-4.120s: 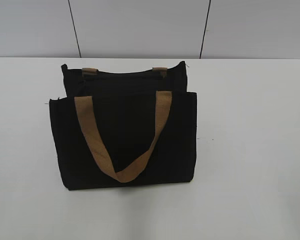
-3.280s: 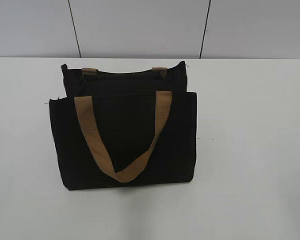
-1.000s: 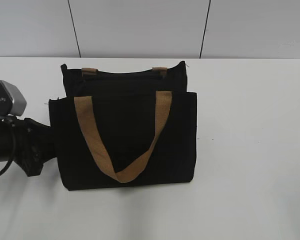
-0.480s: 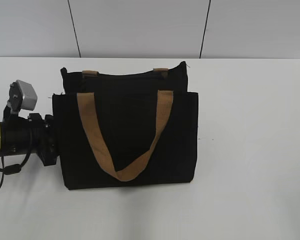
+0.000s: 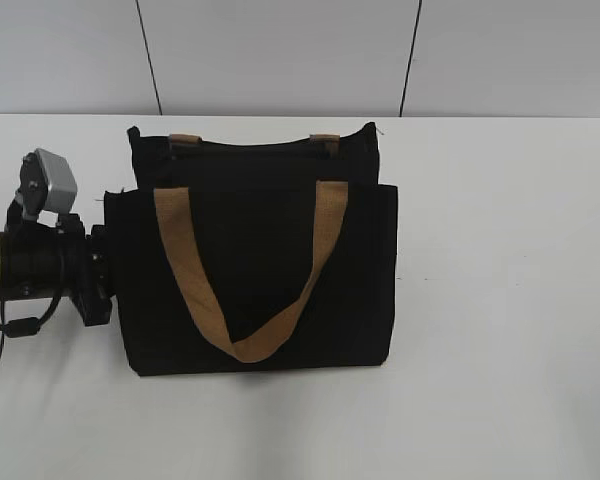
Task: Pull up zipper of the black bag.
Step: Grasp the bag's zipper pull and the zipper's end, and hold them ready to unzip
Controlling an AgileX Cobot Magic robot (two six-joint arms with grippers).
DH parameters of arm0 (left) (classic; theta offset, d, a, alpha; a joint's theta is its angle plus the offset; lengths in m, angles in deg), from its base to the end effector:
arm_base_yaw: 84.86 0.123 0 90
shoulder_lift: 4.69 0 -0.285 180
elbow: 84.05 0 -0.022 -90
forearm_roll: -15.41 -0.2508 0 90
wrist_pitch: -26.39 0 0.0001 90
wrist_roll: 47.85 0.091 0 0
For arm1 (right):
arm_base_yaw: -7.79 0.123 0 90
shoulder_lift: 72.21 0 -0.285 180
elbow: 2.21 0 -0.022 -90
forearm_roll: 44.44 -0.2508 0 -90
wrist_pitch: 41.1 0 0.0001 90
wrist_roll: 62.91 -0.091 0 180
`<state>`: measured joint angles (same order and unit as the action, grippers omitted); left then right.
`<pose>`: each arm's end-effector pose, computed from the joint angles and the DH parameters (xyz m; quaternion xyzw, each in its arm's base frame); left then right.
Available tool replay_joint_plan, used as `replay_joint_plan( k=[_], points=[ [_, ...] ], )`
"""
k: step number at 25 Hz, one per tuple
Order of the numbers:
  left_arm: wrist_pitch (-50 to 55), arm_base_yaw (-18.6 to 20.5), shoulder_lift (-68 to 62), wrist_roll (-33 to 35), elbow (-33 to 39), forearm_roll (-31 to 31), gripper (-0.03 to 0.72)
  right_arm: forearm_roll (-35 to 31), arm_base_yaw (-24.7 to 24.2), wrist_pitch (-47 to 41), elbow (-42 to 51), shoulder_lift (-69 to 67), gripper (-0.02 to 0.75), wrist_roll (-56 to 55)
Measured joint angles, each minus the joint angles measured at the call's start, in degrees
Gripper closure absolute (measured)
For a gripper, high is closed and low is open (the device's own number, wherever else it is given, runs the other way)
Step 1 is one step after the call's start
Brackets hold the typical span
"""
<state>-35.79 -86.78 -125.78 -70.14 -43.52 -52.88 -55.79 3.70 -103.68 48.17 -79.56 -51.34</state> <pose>0.2861 -0.0844 0.1050 0.4009 0.7135 -0.3169 0.4793 -0.0035 0.0162 0.2673 -0.0605 0.8610 0.0304 0.5041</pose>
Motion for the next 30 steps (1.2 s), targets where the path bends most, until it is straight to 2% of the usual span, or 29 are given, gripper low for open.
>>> replay_joint_plan(
  k=[3, 10, 16, 18, 23, 30],
  points=[
    [6.3, 0.0, 5.2, 0.0, 1.9, 0.4, 0.666, 0.0, 0.0, 0.0, 0.0, 0.0, 0.15, 0.0],
    [20.8, 0.0, 19.9, 0.0, 5.9, 7.4, 0.666, 0.0, 0.0, 0.0, 0.0, 0.0, 0.15, 0.0],
    [23.5, 0.0, 28.3, -0.1, 6.1, 9.8, 0.666, 0.0, 0.0, 0.0, 0.0, 0.0, 0.15, 0.0],
    [23.9, 0.0, 30.2, -2.2, 6.1, 9.2, 0.666, 0.0, 0.0, 0.0, 0.0, 0.0, 0.15, 0.0],
    [27.2, 0.0, 34.5, -13.1, 6.1, 2.2, 0.666, 0.0, 0.0, 0.0, 0.0, 0.0, 0.15, 0.0],
    [29.1, 0.0, 39.4, -25.3, 6.1, -3.1, 0.667, -2.2, 0.0, 0.2, 0.0, 0.0, 0.15, 0.0]
  ],
)
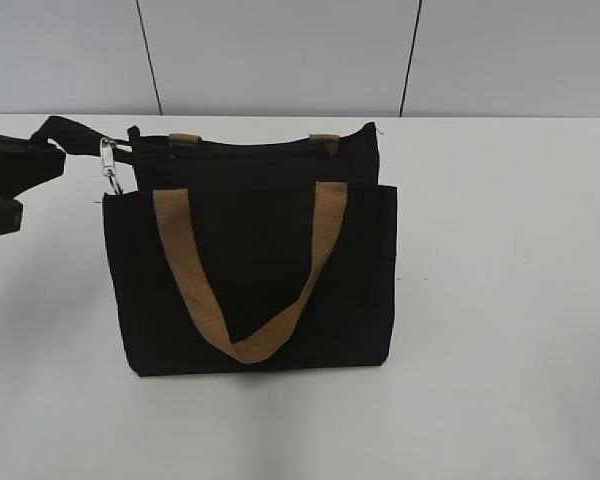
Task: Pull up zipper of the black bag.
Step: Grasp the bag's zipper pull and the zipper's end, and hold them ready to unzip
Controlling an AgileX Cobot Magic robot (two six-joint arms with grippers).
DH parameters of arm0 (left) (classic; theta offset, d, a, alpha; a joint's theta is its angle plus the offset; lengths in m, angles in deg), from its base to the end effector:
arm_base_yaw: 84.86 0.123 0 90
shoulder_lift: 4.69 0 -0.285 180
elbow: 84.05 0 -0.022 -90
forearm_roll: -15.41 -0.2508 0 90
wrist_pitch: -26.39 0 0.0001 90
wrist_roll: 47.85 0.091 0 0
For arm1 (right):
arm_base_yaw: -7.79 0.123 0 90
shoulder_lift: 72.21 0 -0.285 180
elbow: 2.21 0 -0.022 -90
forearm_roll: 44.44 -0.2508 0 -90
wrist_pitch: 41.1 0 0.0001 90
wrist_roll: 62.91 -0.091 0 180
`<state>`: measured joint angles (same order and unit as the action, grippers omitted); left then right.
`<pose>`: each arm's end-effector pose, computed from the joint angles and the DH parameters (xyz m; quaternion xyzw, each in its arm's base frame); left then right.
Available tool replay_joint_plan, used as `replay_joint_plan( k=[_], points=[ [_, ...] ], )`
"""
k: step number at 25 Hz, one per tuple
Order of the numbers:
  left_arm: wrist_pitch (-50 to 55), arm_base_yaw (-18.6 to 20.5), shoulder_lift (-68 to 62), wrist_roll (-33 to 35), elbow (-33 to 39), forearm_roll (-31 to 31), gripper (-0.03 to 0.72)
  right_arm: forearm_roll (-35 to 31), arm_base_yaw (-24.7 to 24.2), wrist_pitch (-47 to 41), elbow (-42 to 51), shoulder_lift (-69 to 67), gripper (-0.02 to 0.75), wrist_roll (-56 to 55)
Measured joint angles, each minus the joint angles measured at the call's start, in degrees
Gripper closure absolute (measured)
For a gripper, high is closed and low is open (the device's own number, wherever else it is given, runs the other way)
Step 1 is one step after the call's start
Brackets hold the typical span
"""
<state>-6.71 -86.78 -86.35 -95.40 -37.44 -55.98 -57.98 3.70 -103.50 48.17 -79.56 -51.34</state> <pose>0.2372 -0.0550 0.2321 0.2982 0.7759 -0.1434 0.5370 -0.0035 0.0192 0.2681 -0.0609 0.8584 0.0492 0.5070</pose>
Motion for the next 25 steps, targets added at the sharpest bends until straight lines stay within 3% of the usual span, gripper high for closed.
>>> replay_joint_plan(
  k=[4, 12, 21, 25],
  points=[
    [0.1, 0.0, 0.8, -6.0, -0.3, -6.2, 0.667, -0.6, 0.0, 0.5, 0.0, 0.0, 0.15, 0.0],
    [0.1, 0.0, 1.0, -12.6, -4.9, -10.8, 0.667, -3.8, 0.0, 1.5, -1.1, -1.0, 0.15, 0.5],
    [0.0, 0.0, 1.0, -15.5, -6.5, -13.5, 0.667, -8.8, 0.0, 12.7, -9.7, -18.3, 0.15, 3.7],
    [-0.1, 0.0, 1.0, -16.5, -7.7, -13.6, 0.667, -11.7, 0.0, 13.2, -11.2, -27.7, 0.15, 8.5]
  ],
)
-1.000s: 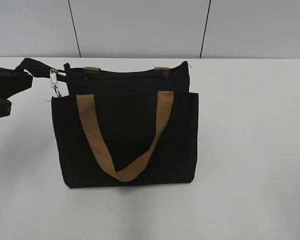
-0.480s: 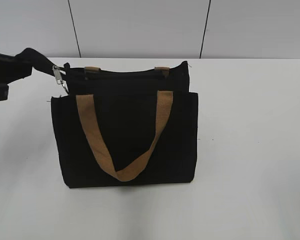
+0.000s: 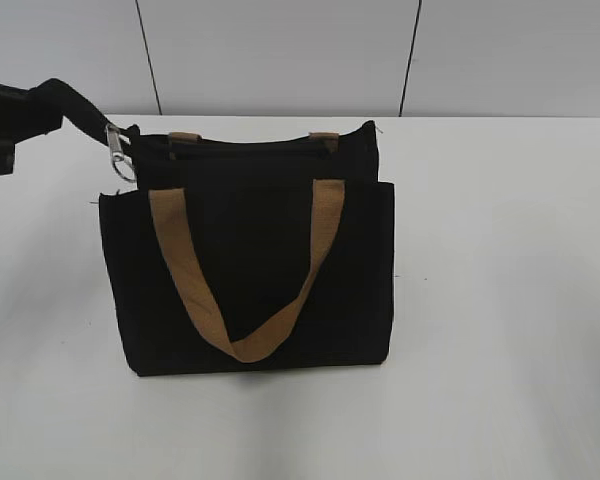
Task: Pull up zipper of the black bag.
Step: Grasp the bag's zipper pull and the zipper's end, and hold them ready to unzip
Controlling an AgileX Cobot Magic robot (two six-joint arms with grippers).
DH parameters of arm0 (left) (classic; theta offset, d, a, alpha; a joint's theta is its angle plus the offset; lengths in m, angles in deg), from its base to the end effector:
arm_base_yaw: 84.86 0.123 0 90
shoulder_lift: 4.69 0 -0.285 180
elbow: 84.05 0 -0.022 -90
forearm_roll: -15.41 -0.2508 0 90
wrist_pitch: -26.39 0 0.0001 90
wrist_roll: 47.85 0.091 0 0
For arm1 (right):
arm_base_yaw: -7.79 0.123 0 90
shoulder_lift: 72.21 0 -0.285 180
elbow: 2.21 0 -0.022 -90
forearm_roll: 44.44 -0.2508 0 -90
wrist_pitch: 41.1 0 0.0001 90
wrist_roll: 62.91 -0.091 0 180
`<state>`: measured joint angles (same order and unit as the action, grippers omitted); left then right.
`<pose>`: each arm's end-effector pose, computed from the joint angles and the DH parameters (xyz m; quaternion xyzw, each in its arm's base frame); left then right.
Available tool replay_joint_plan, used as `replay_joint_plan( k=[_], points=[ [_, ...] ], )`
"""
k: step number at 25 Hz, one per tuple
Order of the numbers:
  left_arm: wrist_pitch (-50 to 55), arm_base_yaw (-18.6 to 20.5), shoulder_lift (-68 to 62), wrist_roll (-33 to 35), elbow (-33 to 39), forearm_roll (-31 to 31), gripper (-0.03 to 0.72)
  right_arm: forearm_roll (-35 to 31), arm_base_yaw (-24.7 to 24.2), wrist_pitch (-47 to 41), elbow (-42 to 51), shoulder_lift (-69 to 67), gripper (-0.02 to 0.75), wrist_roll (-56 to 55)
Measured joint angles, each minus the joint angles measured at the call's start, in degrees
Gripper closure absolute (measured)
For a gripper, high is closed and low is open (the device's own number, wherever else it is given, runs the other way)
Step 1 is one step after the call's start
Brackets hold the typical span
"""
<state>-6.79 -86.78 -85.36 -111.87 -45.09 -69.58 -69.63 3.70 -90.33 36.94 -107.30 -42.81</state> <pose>0.2493 -0.0579 0.2655 0.3021 0.7713 -0.1592 0.5372 0.0782 0.0238 0.3322 -0.0729 0.8578 0.1113 0.4965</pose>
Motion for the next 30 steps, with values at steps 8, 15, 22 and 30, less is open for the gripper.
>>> replay_joint_plan(
  k=[8, 15, 22, 30],
  points=[
    [-1.4, 0.0, 0.0, -0.1, -0.2, -0.1, 0.667, -2.6, 4.1, 1.3, -5.0, -14.4, 0.164, 5.0],
    [-1.8, 0.0, -0.1, -0.5, -0.2, -0.1, 0.667, 7.2, 19.0, 7.3, -9.9, -28.3, 0.177, -8.0],
    [-2.0, 0.0, -0.1, -1.0, -0.2, -0.1, 0.667, 18.0, 39.3, 13.2, -20.0, -45.1, 0.181, -23.4],
    [-2.0, 0.0, -0.1, -1.1, -0.2, 0.5, 0.667, 18.6, 52.3, 21.1, -34.1, -63.3, 0.342, -24.7]
  ],
)
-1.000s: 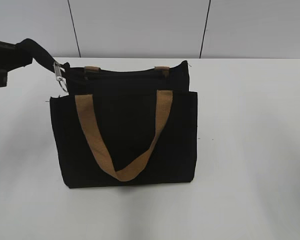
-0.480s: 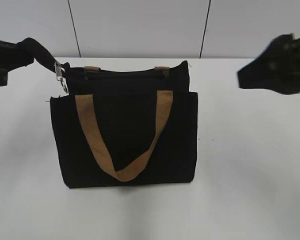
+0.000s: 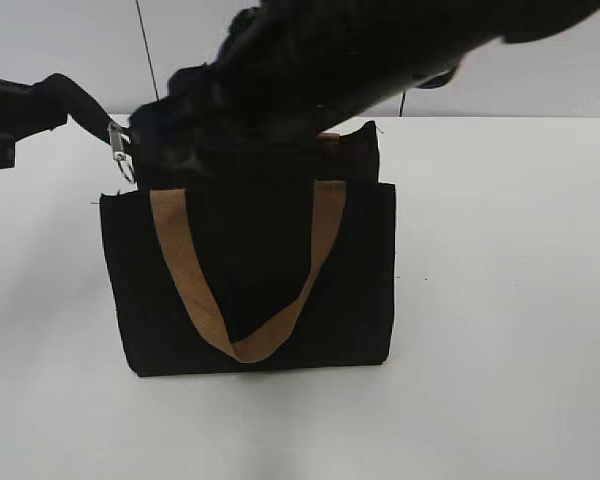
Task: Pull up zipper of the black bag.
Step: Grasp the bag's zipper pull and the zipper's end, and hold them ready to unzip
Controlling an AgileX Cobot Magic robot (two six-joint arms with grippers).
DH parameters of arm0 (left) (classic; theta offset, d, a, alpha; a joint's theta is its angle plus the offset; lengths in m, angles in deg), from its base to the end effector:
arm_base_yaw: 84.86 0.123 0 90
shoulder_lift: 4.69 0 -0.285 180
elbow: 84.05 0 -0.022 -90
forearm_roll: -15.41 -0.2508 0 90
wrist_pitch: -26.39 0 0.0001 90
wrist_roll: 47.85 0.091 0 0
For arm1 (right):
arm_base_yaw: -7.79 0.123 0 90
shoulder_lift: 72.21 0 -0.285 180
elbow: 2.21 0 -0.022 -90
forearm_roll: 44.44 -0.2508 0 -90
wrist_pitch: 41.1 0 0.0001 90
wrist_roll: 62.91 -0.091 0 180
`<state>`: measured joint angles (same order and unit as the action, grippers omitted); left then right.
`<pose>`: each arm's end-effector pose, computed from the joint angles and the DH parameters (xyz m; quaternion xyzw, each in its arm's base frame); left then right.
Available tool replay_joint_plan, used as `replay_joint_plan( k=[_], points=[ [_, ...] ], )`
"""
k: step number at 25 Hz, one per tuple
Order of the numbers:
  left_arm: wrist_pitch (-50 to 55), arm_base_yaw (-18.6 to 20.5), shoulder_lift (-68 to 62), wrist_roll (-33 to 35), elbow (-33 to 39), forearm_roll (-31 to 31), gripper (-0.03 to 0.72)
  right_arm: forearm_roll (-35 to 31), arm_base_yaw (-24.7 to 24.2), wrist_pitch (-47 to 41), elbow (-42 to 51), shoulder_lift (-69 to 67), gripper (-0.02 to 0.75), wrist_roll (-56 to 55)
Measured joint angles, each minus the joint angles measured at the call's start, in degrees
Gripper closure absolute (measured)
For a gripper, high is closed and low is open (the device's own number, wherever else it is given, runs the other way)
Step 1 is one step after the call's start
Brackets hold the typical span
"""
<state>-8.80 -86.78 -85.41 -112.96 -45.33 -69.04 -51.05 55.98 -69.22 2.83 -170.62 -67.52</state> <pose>0.2487 -0.0605 0.2680 0.2982 0.7666 -0.1802 0.5394 0.2355 0.2707 0.3078 -0.3053 0.8585 0.2229 0.3465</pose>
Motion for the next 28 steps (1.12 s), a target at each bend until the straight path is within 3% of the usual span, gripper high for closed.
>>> replay_joint_plan(
  k=[4, 7, 13, 28],
  points=[
    [0.3, 0.0, 0.0, 0.0, 0.0, 0.7, 0.667, -0.1, 1.4, 5.0, -3.0, -6.1, 0.496, 0.4],
    [0.3, 0.0, 0.0, 0.0, -0.1, 3.8, 0.667, -1.0, 1.5, 7.5, -3.5, -8.8, 0.53, 0.6],
    [-2.0, -0.1, -2.2, 0.0, -1.1, 7.2, 0.667, -2.3, 1.5, 10.1, -3.7, -9.7, 0.535, 1.6],
    [-5.7, -0.1, -4.5, 0.2, -1.2, 7.7, 0.667, -3.7, 3.4, 12.6, -3.7, -12.0, 0.507, 3.7]
  ],
)
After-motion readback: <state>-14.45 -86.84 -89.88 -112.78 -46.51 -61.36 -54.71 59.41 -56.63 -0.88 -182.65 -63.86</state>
